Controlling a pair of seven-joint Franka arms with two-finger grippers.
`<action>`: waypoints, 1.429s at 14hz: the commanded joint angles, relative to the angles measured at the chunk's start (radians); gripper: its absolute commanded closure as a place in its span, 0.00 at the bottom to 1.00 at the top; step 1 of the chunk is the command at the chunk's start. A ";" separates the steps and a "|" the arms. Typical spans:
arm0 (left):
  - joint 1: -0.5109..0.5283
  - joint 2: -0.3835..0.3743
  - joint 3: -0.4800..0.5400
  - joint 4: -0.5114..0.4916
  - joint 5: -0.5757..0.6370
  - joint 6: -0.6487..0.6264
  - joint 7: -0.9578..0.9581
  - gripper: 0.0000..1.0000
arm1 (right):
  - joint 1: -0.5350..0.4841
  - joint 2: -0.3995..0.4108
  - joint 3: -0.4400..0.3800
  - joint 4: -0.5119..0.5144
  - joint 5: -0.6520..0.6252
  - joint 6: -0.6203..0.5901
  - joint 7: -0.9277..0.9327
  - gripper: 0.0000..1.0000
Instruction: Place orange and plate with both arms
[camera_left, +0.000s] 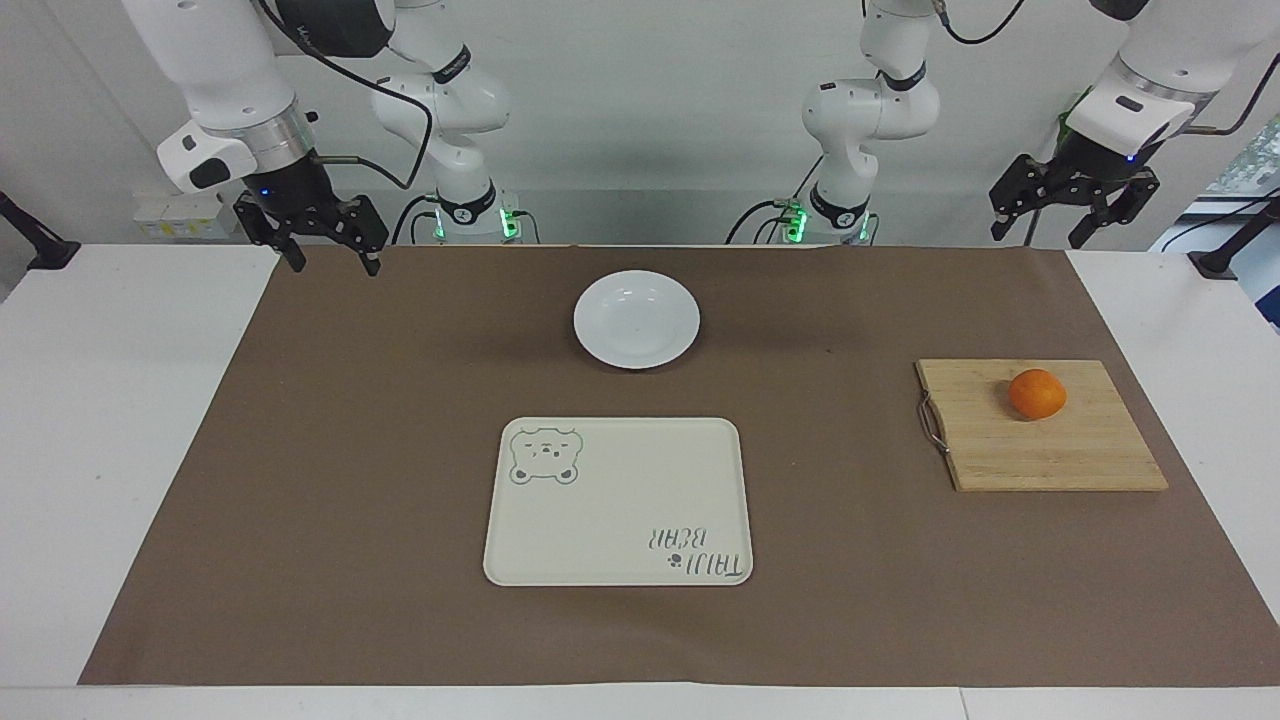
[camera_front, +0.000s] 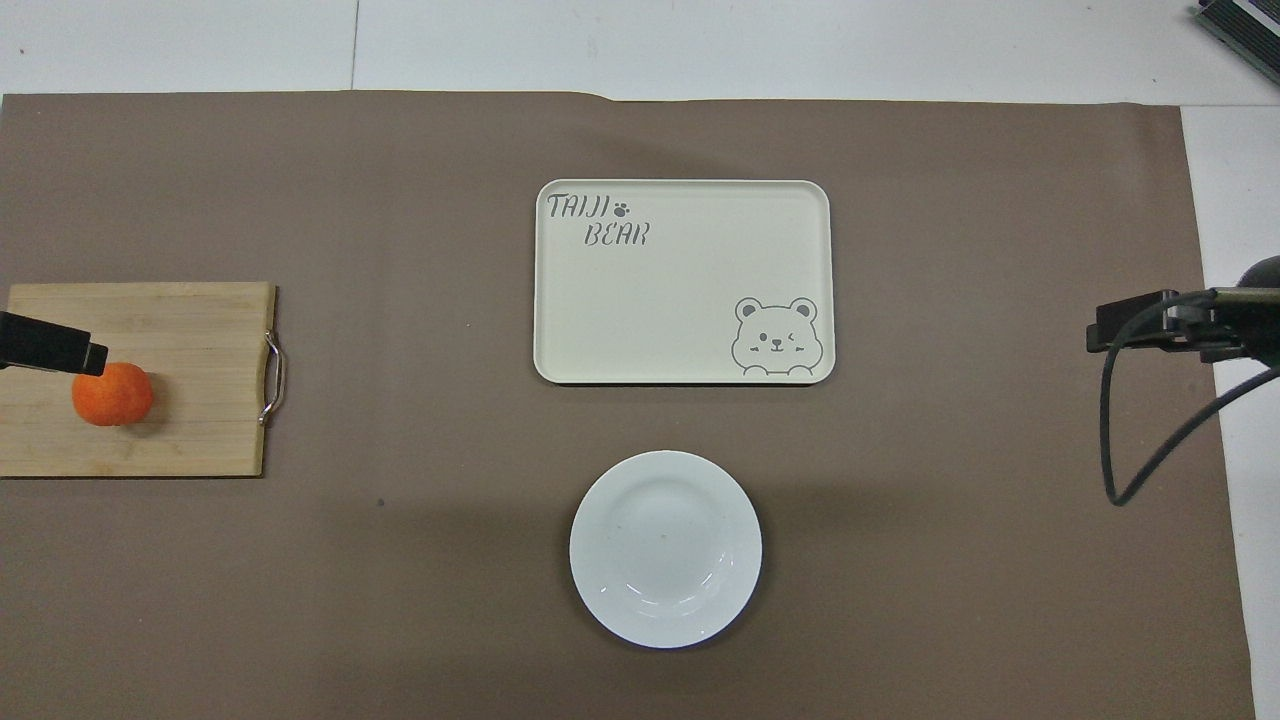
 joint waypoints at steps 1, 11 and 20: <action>0.080 0.021 -0.006 -0.005 -0.011 0.053 0.086 0.00 | -0.010 -0.001 0.009 0.002 -0.001 -0.007 0.019 0.00; 0.232 0.070 -0.006 -0.219 -0.012 0.311 0.277 0.00 | -0.010 -0.001 0.009 0.002 -0.001 -0.007 0.019 0.00; 0.284 0.150 -0.007 -0.477 -0.012 0.604 0.330 0.00 | -0.010 -0.001 0.008 0.002 -0.001 -0.007 0.019 0.00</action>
